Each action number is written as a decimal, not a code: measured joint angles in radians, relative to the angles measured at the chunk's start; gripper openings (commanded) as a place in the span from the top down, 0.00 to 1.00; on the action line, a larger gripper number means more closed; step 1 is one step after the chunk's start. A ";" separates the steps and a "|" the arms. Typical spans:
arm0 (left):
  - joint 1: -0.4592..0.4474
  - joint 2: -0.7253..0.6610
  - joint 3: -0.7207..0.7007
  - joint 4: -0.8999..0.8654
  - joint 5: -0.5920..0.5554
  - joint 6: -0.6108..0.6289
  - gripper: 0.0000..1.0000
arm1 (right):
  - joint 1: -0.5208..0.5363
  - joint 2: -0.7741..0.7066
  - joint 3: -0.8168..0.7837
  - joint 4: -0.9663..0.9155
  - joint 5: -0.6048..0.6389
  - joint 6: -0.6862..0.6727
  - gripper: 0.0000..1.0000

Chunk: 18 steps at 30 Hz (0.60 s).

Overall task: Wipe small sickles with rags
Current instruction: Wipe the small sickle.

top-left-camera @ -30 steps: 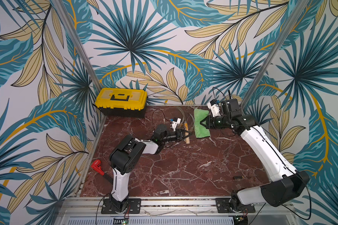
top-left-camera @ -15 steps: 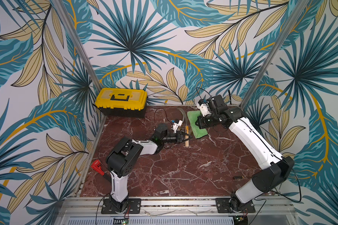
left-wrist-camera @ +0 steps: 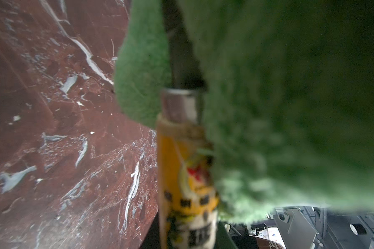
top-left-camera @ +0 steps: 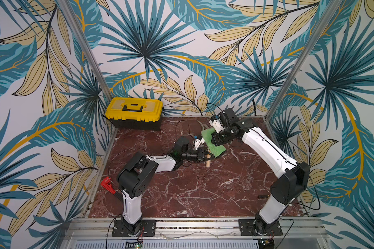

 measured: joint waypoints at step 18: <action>-0.019 -0.126 0.000 -0.452 -0.120 0.255 1.00 | -0.004 0.172 0.148 -0.026 0.053 -0.003 0.98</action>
